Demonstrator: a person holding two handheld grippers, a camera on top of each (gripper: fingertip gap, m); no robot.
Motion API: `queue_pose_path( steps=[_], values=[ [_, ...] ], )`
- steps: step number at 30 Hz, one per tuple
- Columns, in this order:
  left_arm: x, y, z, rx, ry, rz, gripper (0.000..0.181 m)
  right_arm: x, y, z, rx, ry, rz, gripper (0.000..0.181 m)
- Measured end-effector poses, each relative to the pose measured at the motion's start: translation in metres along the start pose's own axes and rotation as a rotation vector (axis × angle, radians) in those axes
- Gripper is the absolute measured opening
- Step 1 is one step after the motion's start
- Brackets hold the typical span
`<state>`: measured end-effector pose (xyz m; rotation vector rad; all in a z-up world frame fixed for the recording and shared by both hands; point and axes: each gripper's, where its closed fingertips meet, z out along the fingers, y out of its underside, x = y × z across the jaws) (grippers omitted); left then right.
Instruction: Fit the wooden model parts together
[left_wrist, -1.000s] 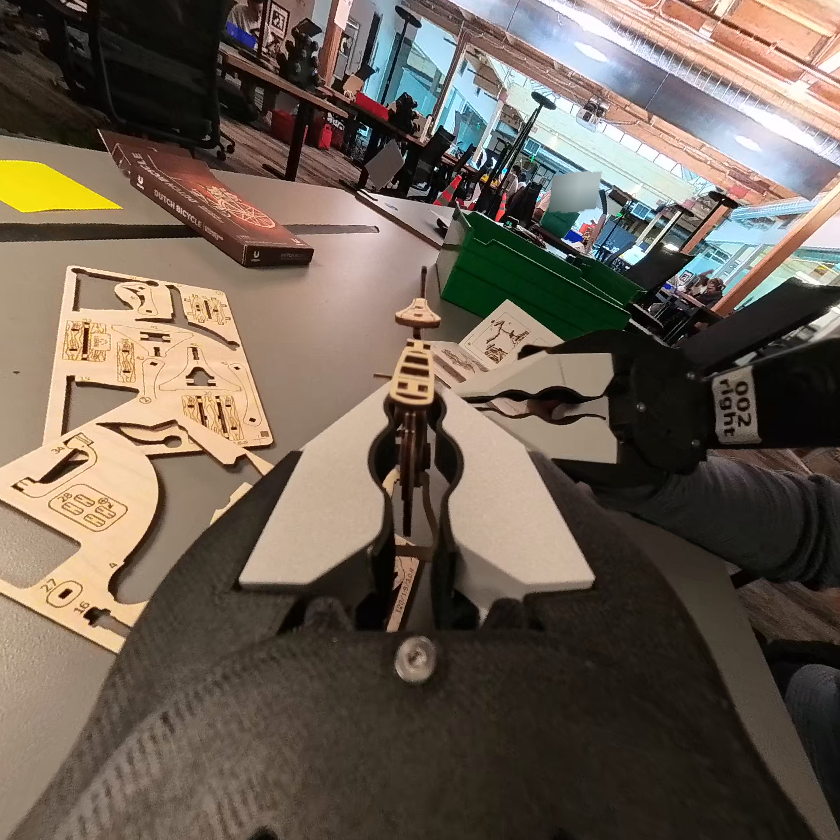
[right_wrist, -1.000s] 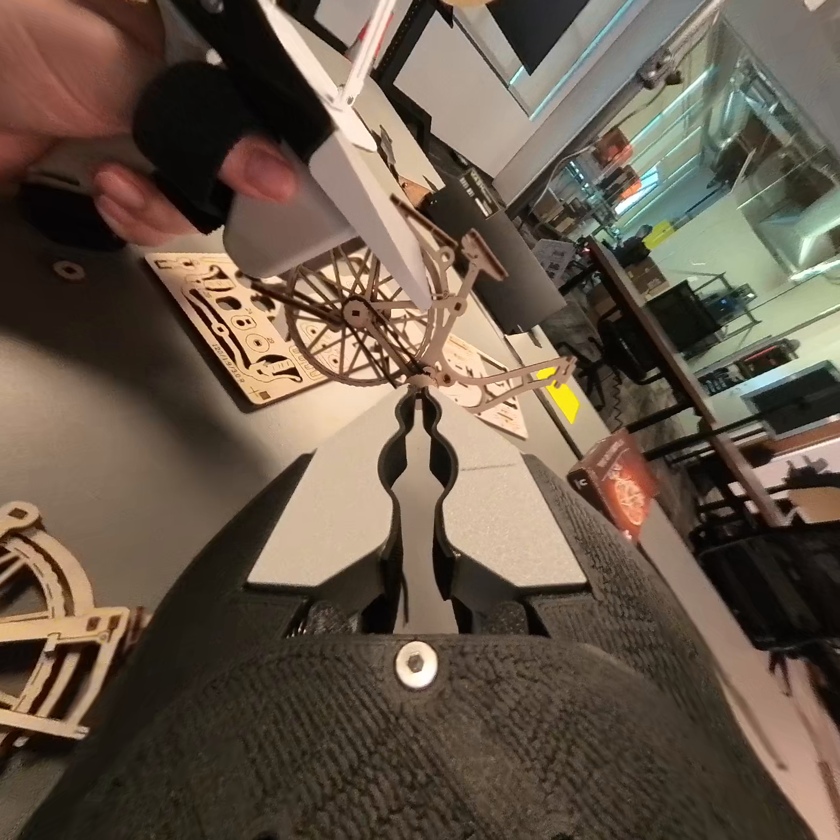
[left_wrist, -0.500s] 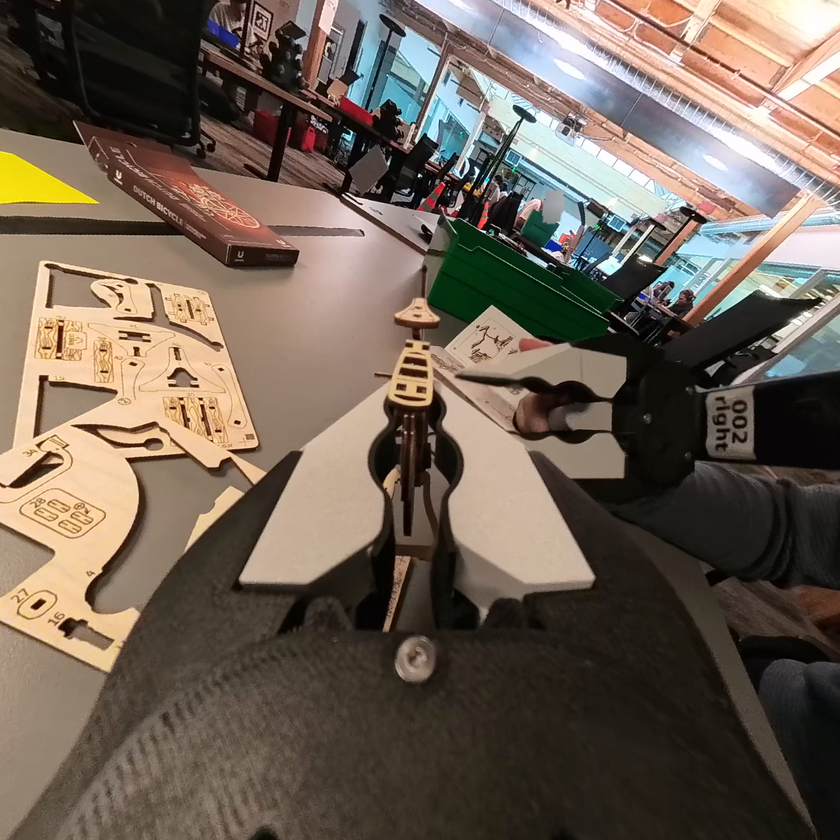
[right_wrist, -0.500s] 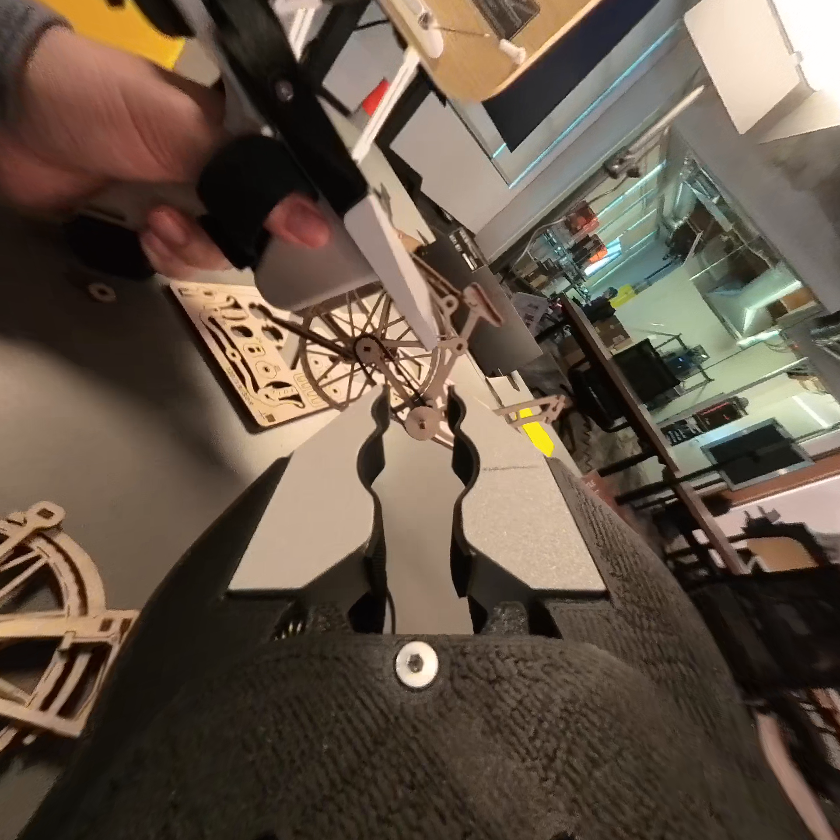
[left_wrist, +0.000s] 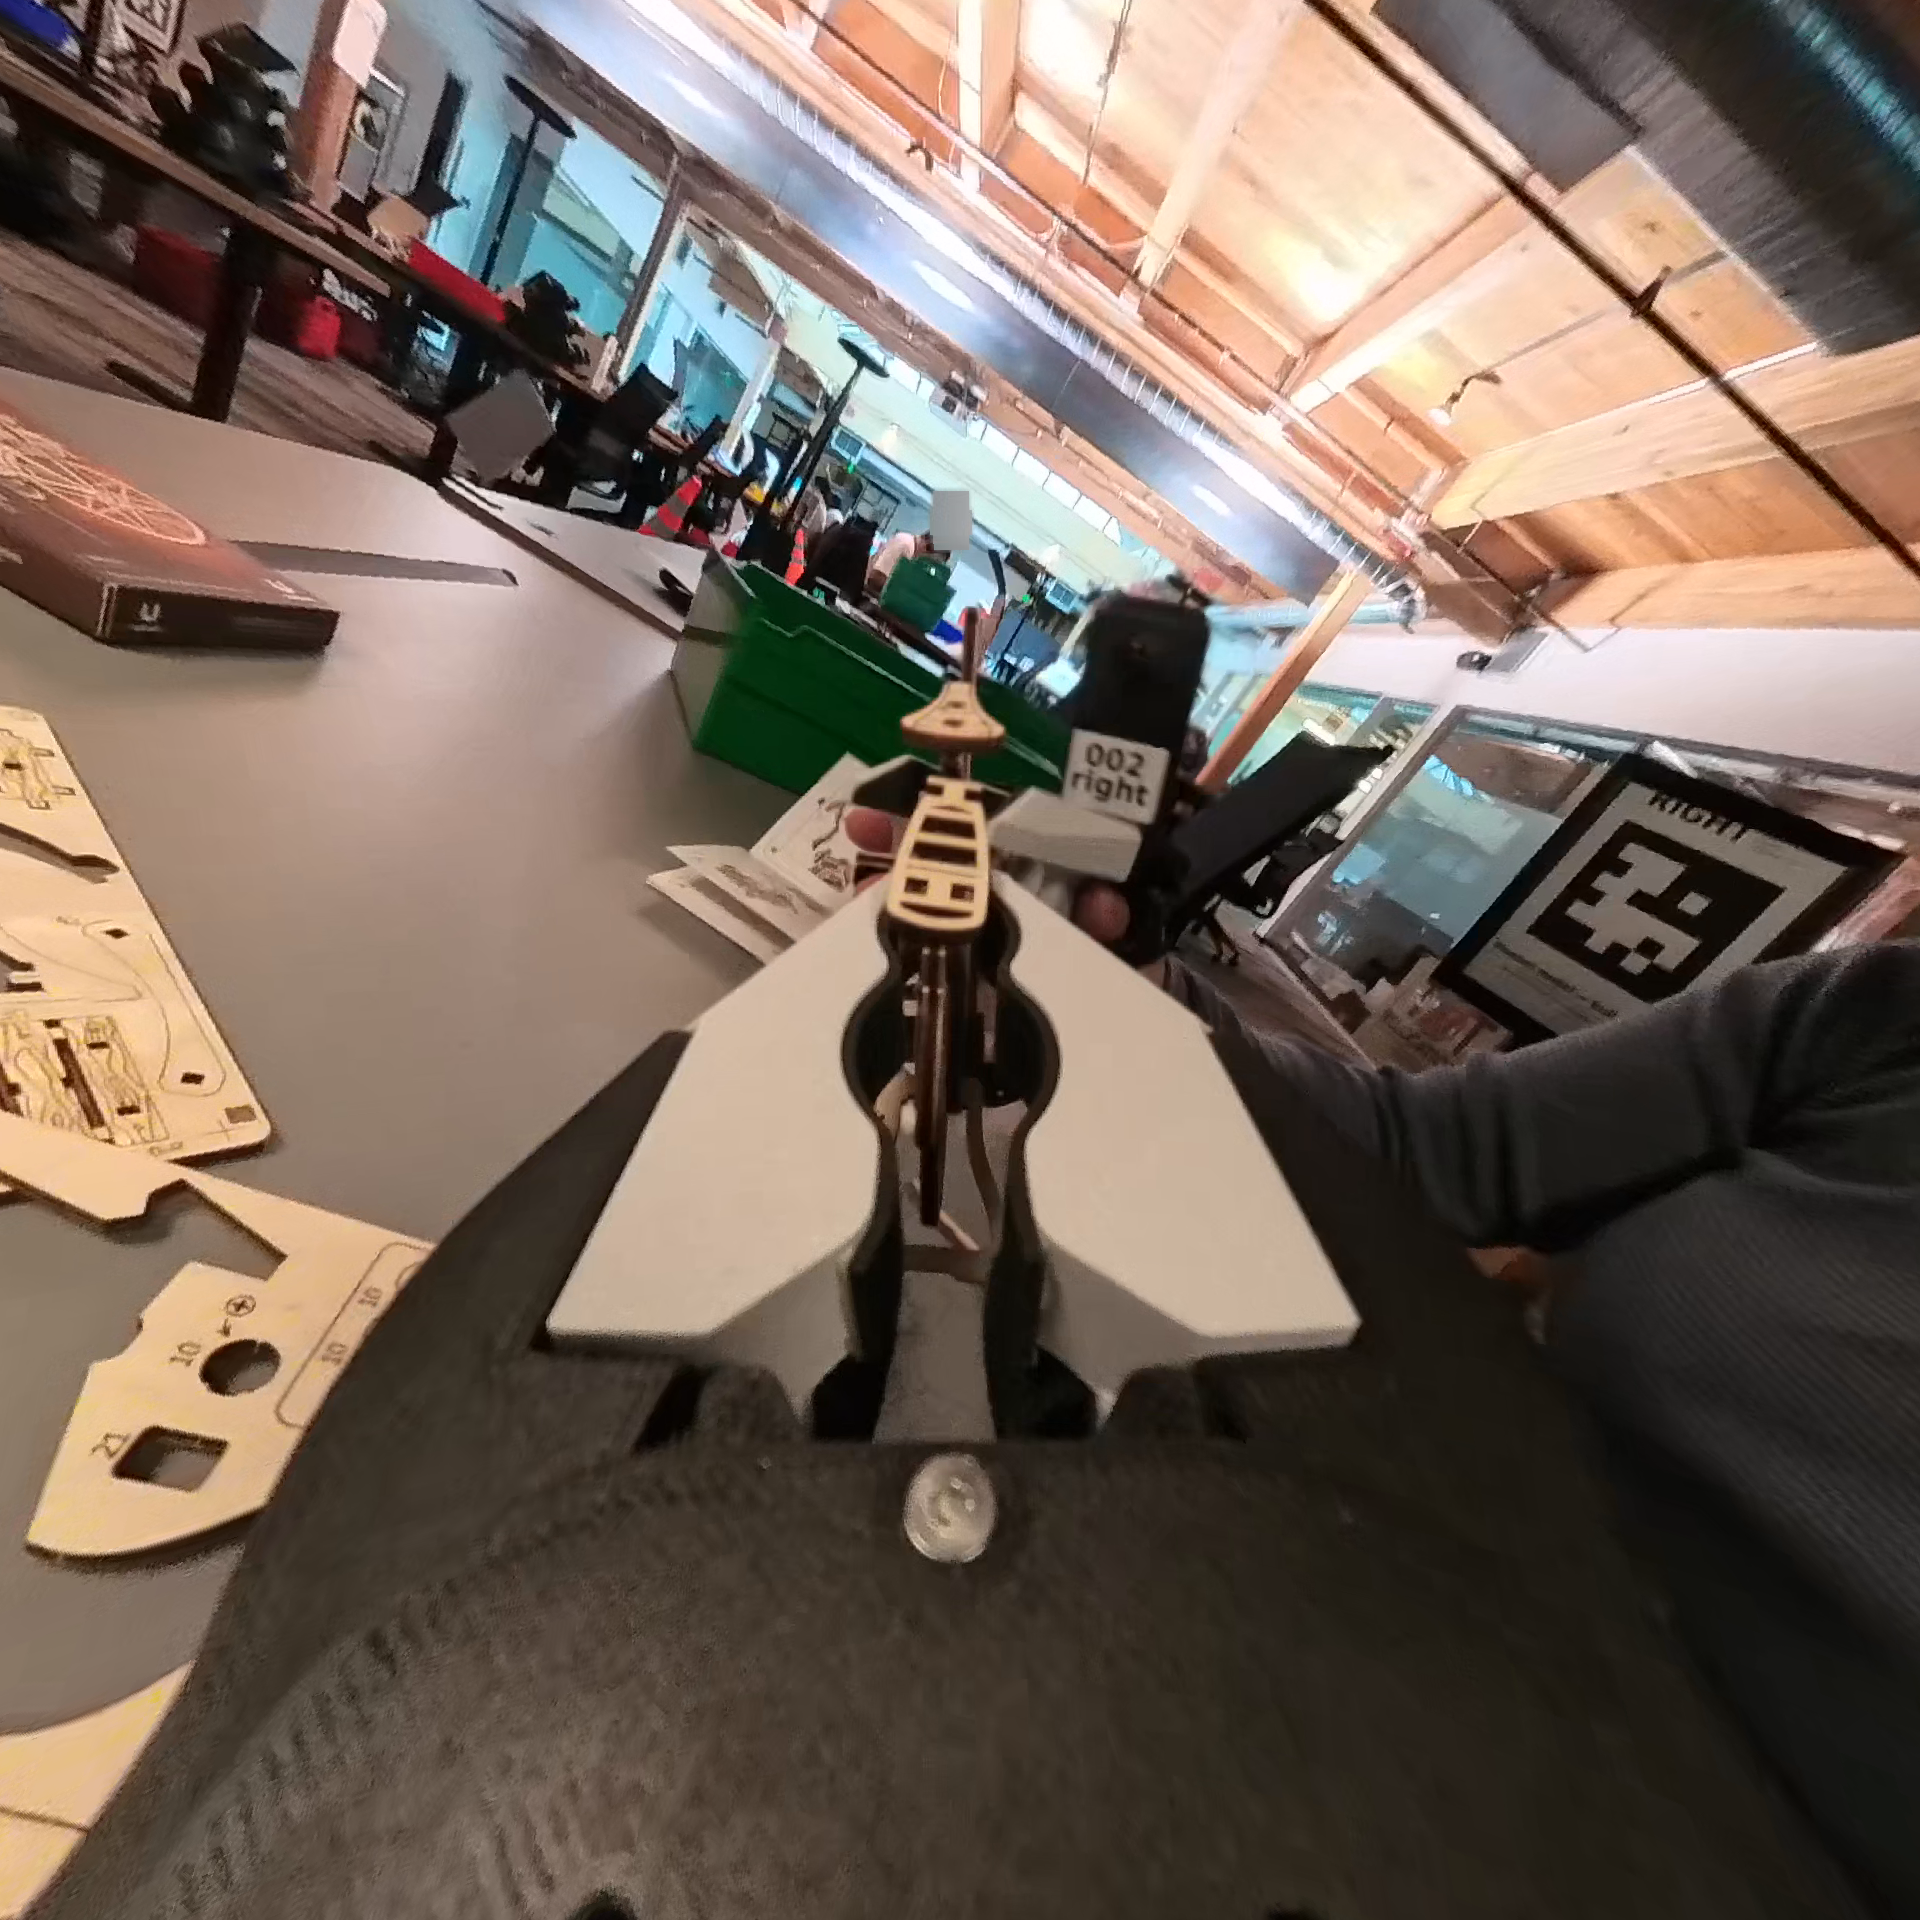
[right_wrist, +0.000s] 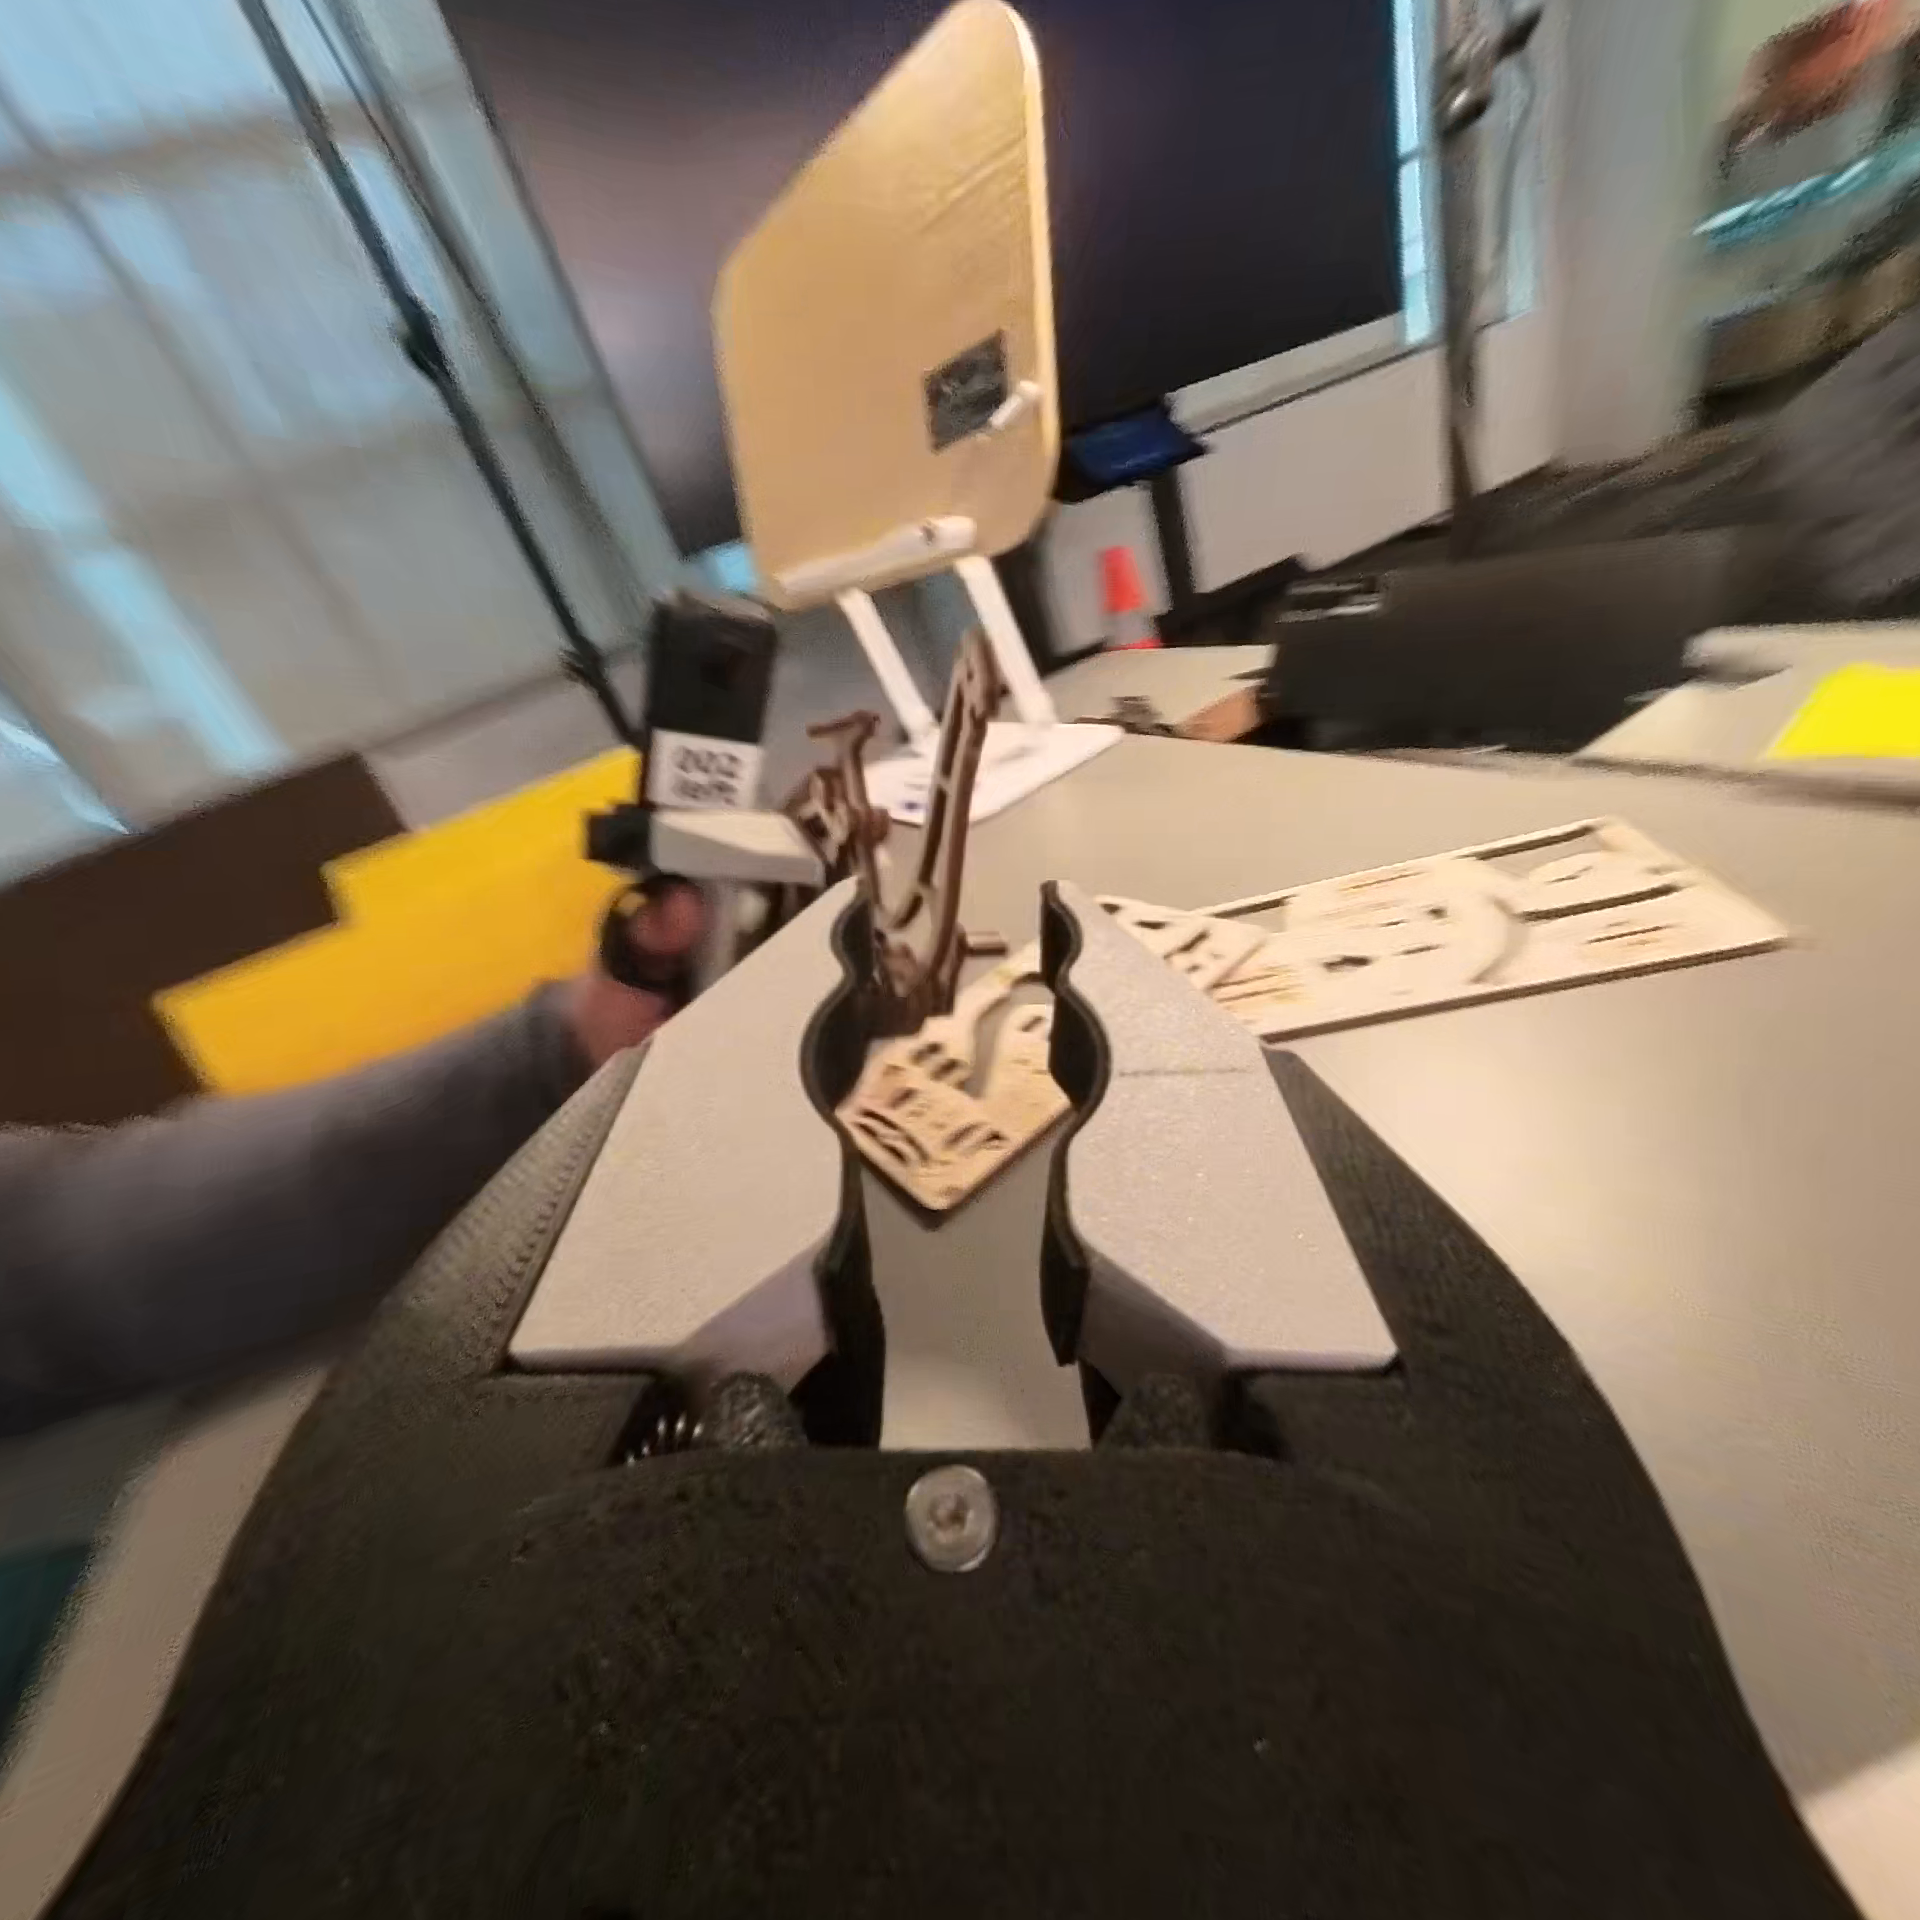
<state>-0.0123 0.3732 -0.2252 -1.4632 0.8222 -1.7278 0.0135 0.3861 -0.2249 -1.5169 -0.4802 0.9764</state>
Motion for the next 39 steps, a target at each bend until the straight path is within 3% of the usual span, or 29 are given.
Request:
queue_pose_path(
  steps=[4, 10, 14, 19, 24, 36, 39],
  values=[
    [0.000, 0.009, 0.005, -0.046, -0.009, 0.019, 0.008, -0.003, -0.002, -0.005, 0.052, -0.137, 0.193, 0.015],
    [0.002, 0.007, 0.004, -0.029, 0.015, -0.011, 0.009, -0.013, 0.004, -0.003, 0.022, -0.205, 0.203, 0.001],
    [0.007, 0.001, 0.002, 0.003, 0.048, -0.022, 0.039, -0.012, -0.003, -0.006, 0.063, -0.216, 0.224, 0.000],
    [0.004, -0.008, -0.006, 0.045, 0.019, 0.007, 0.030, -0.005, -0.019, -0.016, 0.158, -0.226, 0.256, 0.000],
    [0.001, -0.005, -0.006, 0.032, 0.019, -0.018, 0.002, -0.002, -0.028, -0.022, 0.210, -0.234, 0.272, 0.000],
    [0.000, -0.004, -0.005, 0.027, 0.012, -0.013, 0.002, -0.001, -0.028, -0.023, 0.205, -0.227, 0.261, 0.000],
    [0.003, 0.001, -0.002, -0.007, 0.038, -0.039, 0.017, 0.001, -0.029, -0.023, 0.221, -0.220, 0.267, 0.000]
  ],
)
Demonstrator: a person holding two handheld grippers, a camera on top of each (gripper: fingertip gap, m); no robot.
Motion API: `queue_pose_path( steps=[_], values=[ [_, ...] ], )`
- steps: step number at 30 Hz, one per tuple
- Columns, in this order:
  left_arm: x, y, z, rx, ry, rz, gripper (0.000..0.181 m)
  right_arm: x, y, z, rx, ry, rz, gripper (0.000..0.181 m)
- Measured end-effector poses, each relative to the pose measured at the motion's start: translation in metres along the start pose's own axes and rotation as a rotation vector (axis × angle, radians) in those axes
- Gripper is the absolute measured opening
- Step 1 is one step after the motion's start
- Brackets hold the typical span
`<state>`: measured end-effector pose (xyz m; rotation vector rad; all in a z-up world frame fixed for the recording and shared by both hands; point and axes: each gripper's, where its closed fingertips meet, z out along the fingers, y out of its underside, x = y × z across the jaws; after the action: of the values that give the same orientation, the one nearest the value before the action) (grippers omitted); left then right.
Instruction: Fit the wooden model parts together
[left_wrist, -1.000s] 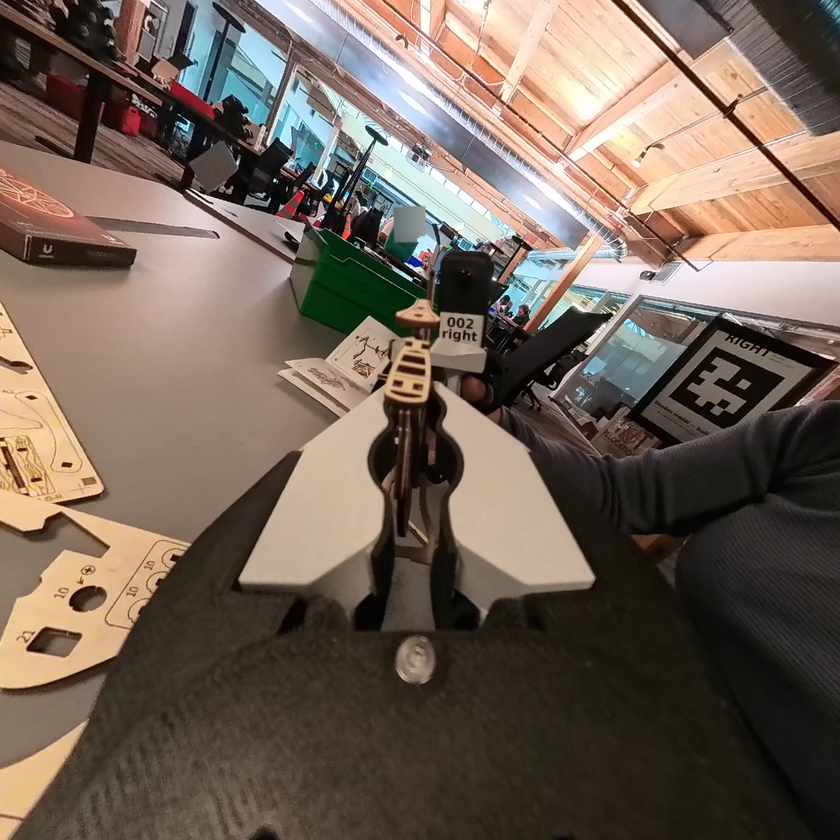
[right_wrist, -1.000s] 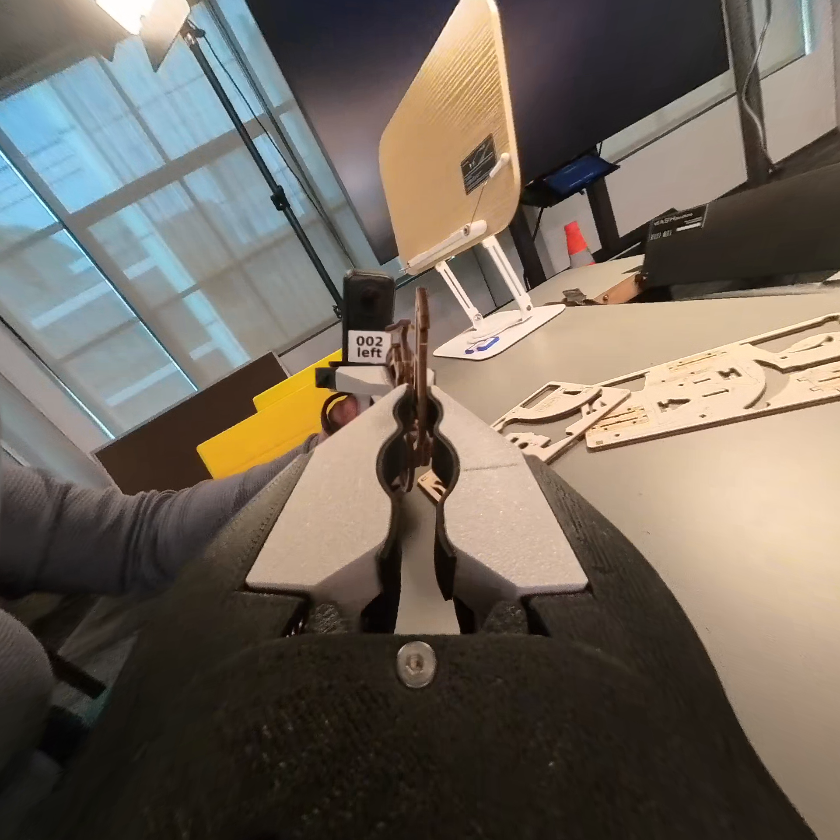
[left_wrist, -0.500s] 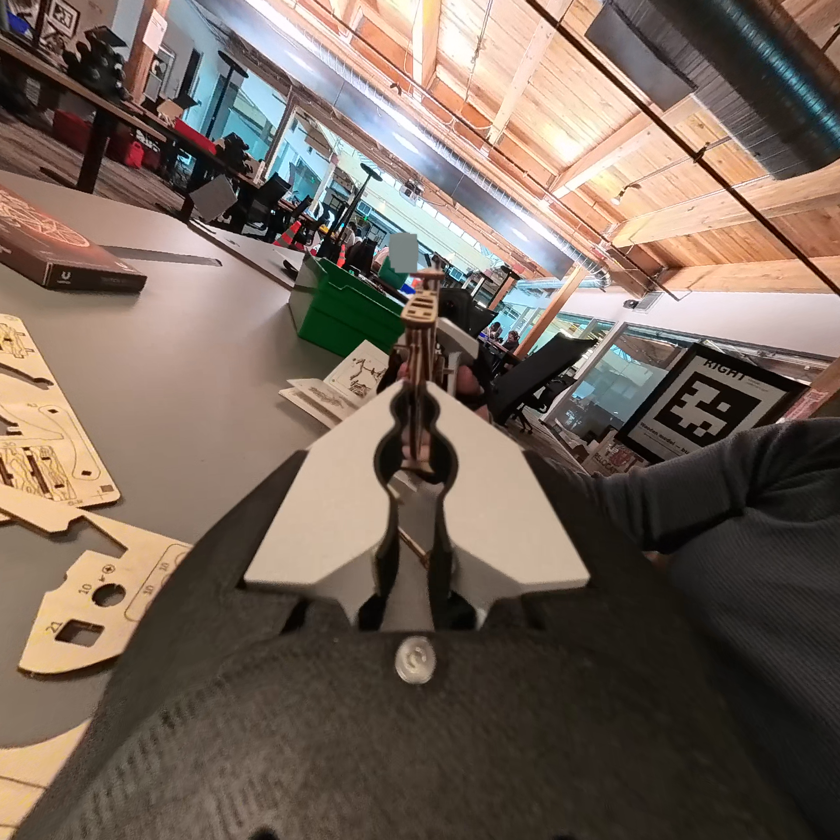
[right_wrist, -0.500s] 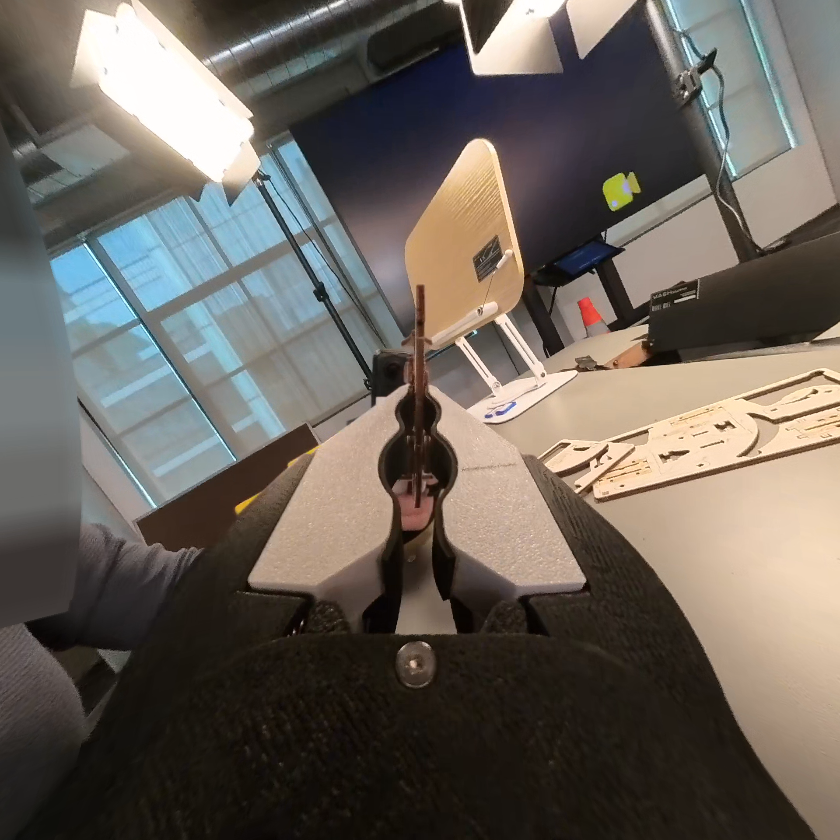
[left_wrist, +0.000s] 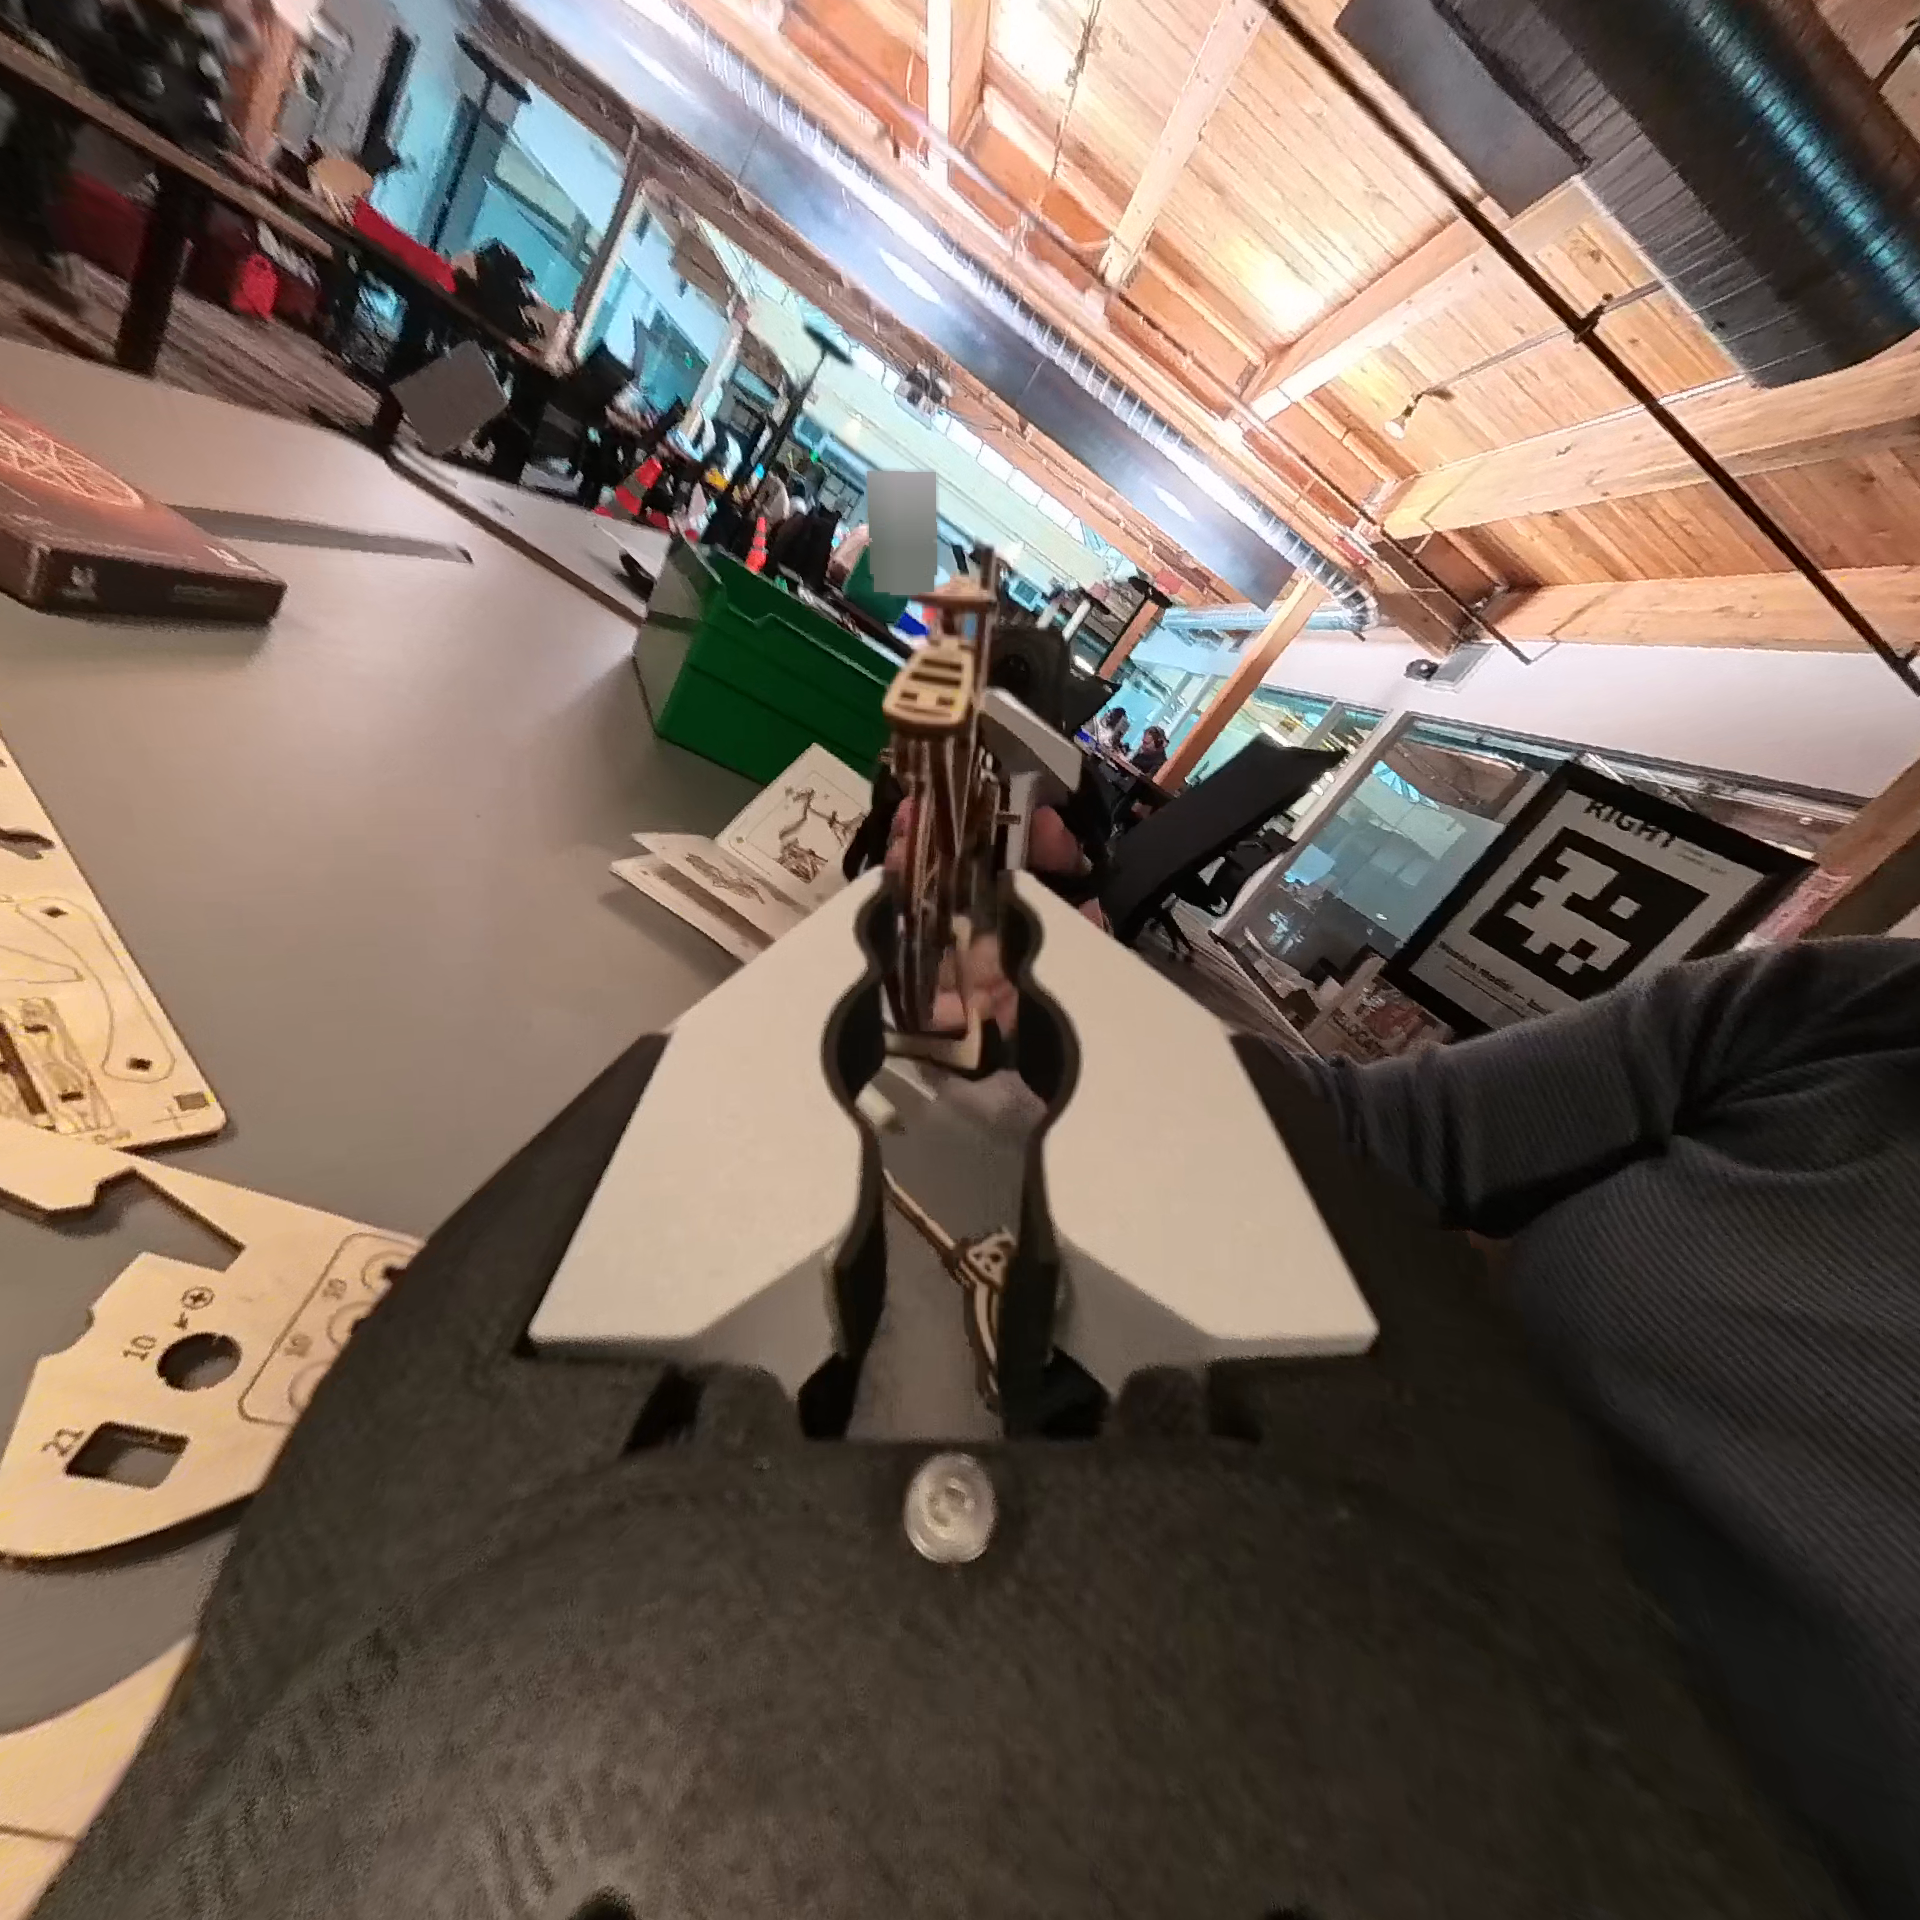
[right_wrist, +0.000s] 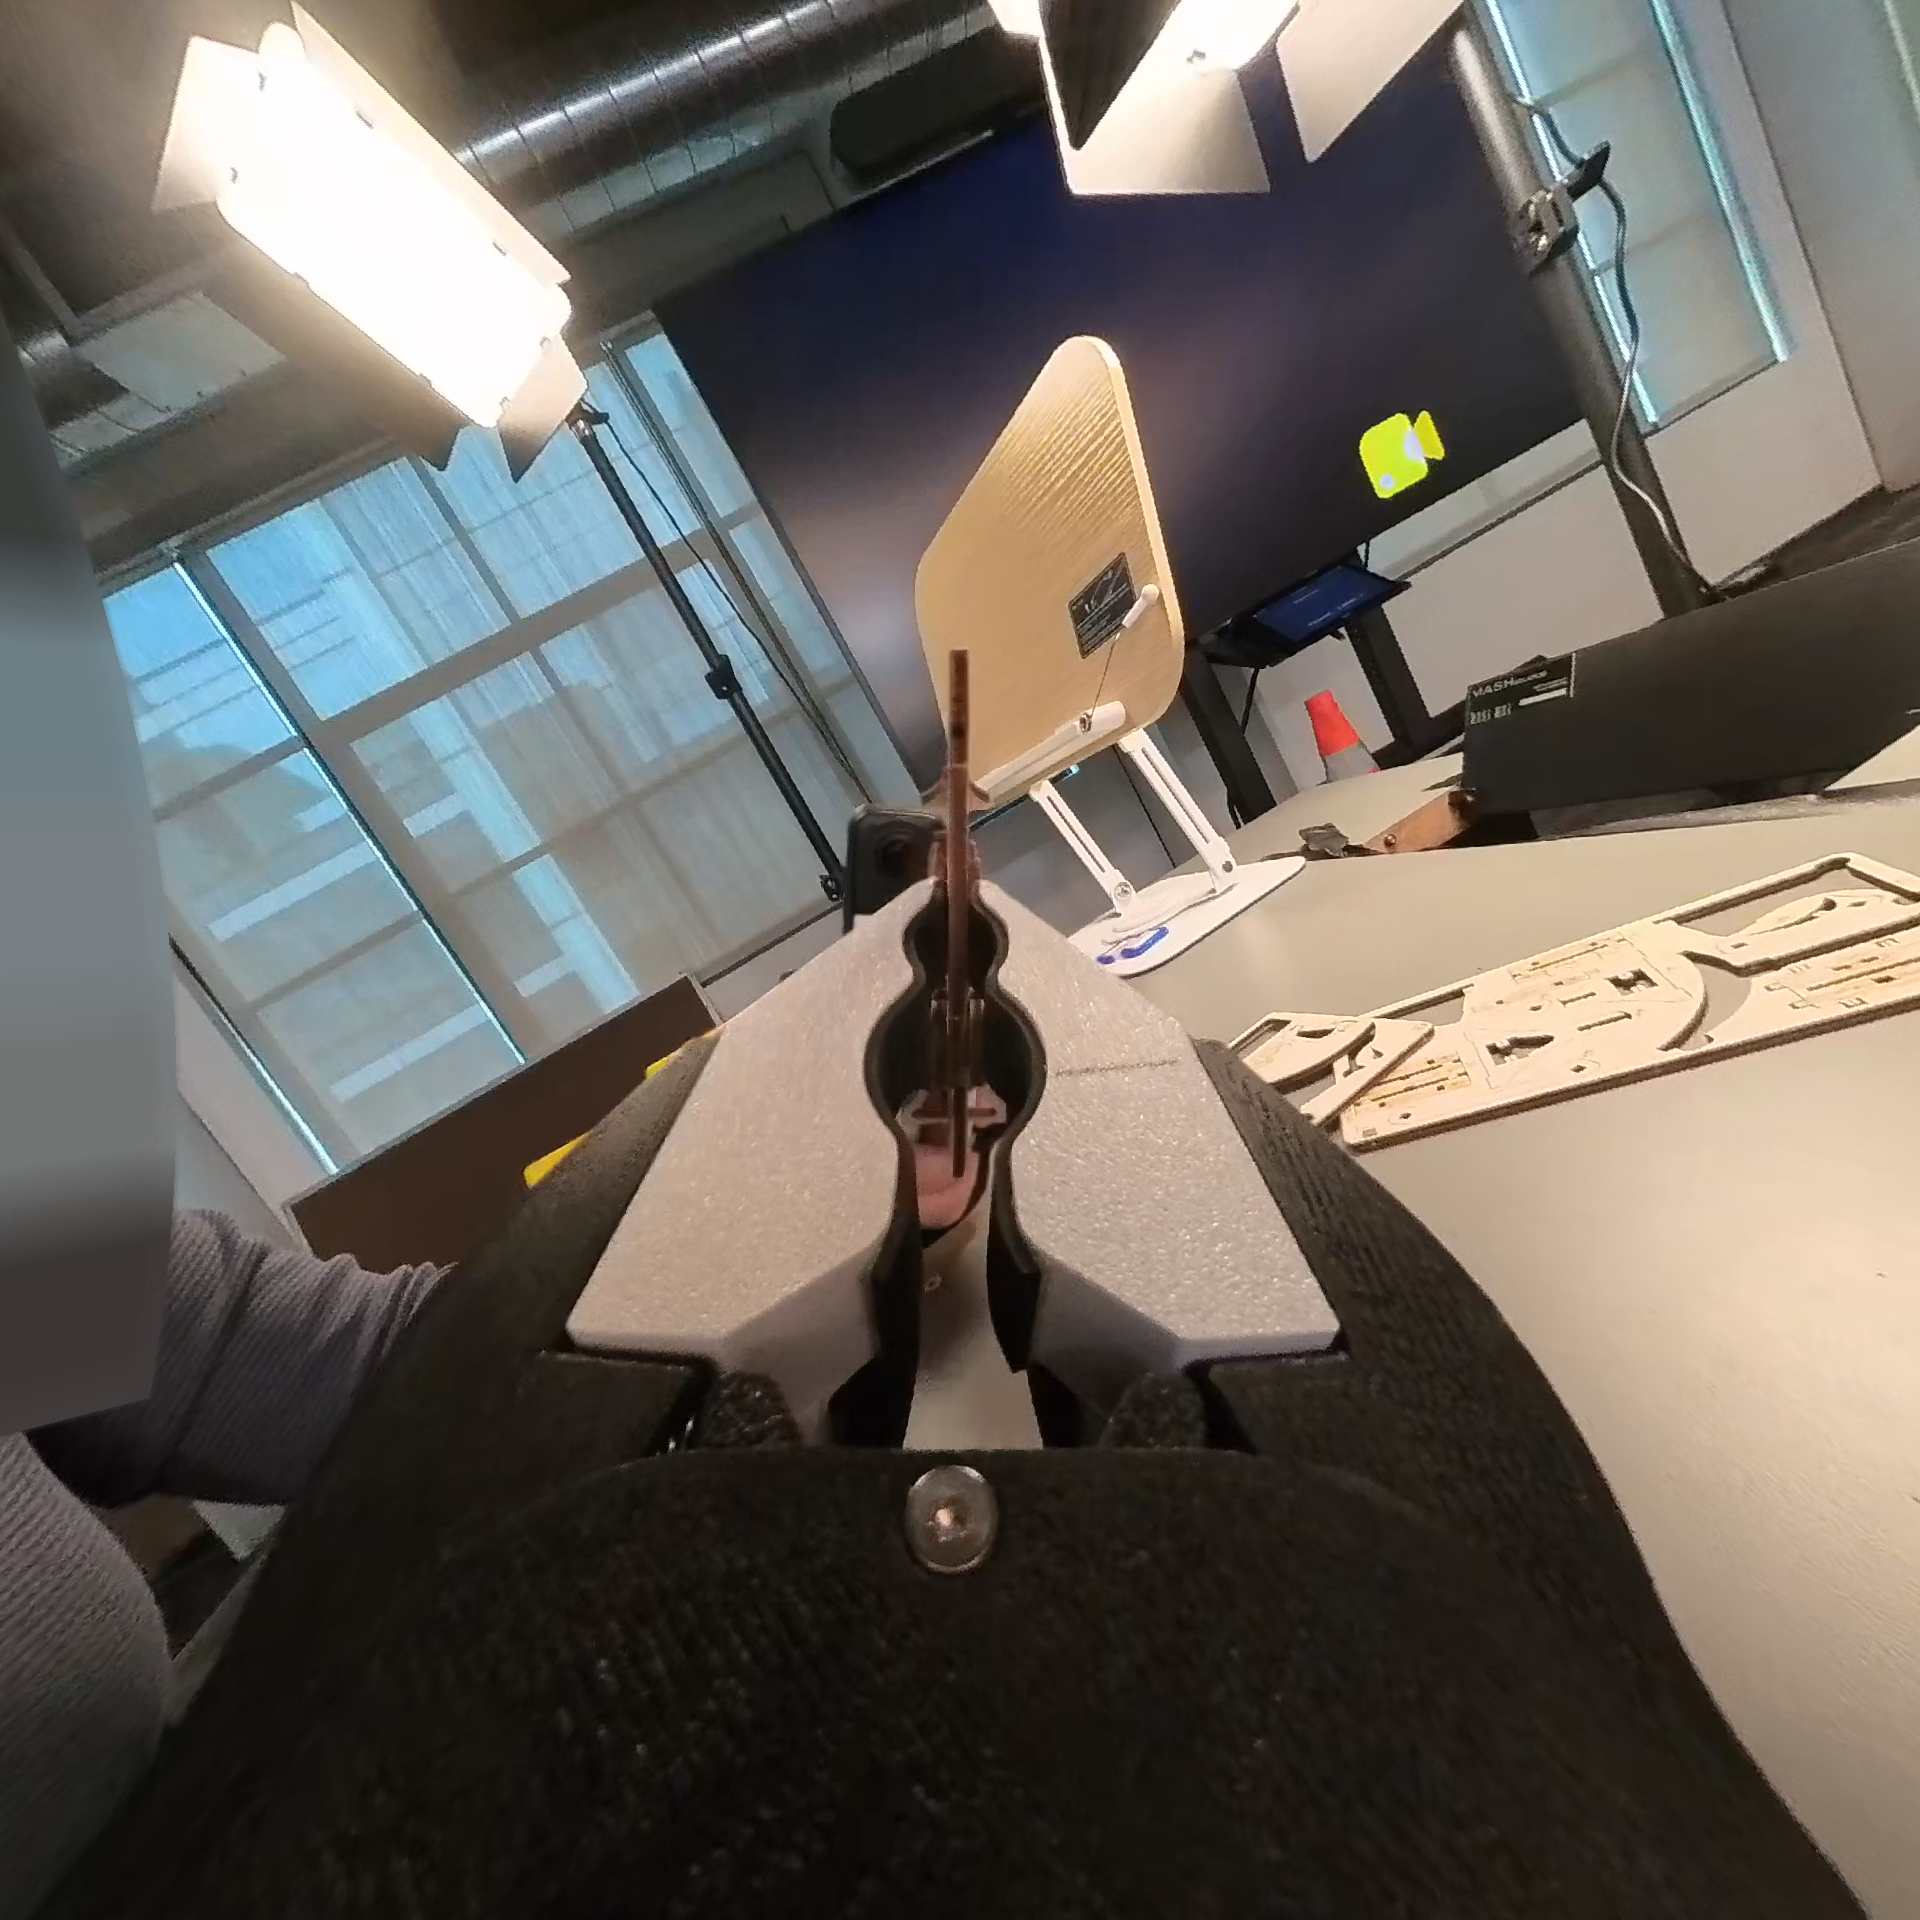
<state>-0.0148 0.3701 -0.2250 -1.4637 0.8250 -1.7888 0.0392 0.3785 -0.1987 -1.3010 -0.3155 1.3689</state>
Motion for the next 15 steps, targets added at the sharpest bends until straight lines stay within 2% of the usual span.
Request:
queue_pose_path(
  steps=[2, 4, 7, 15],
  values=[
    [-0.003, 0.010, 0.003, -0.059, -0.001, -0.032, 0.022, 0.001, -0.002, -0.001, 0.013, 0.005, 0.003, 0.000],
    [-0.005, 0.017, 0.006, -0.093, -0.001, -0.043, 0.018, 0.002, -0.004, -0.002, 0.028, 0.001, 0.017, 0.000],
    [-0.005, 0.017, 0.007, -0.084, 0.001, -0.038, 0.004, 0.003, -0.005, -0.003, 0.037, 0.001, 0.022, 0.000],
    [-0.003, 0.008, 0.003, -0.033, 0.014, -0.040, 0.002, 0.002, -0.007, -0.003, 0.050, -0.003, 0.028, 0.000]
  ],
)
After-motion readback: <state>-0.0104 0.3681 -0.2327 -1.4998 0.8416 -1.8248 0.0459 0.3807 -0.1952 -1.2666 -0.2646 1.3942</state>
